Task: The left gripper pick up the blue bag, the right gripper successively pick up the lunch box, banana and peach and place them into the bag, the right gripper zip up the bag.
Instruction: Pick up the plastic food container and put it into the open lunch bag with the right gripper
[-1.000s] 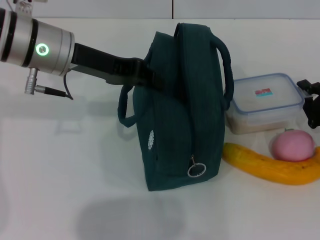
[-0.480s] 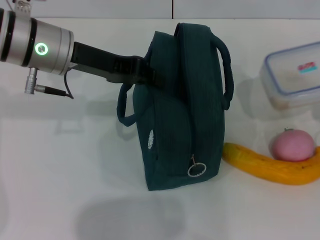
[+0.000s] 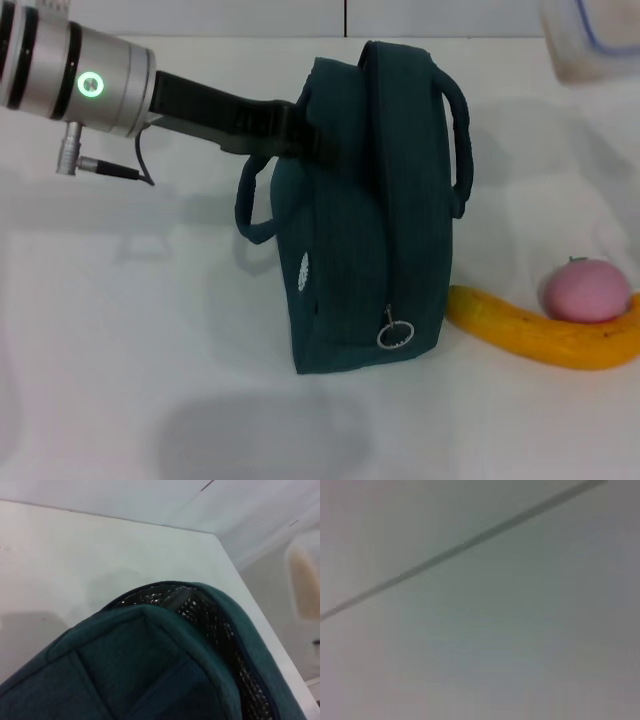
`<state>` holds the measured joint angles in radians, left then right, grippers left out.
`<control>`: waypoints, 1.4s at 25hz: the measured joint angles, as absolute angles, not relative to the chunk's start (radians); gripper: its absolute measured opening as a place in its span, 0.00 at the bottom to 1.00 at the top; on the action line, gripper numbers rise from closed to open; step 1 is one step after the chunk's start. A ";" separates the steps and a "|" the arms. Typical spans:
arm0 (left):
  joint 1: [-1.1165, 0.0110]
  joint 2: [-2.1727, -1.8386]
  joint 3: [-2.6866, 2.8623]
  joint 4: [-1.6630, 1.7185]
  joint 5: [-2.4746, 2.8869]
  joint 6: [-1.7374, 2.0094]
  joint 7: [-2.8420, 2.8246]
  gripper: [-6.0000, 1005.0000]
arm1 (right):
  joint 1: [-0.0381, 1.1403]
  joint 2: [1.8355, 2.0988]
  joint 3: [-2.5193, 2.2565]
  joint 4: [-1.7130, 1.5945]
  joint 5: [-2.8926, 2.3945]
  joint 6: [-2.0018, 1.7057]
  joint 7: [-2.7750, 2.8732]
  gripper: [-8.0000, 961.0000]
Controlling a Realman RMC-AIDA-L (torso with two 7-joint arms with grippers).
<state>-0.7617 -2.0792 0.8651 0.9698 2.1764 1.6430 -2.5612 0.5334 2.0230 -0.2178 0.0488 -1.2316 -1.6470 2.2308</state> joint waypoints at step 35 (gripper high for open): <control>-0.804 -2.080 0.874 0.966 2.164 1.645 -2.564 0.06 | 0.732 2.028 -0.449 0.054 -1.451 -1.448 1.878 0.21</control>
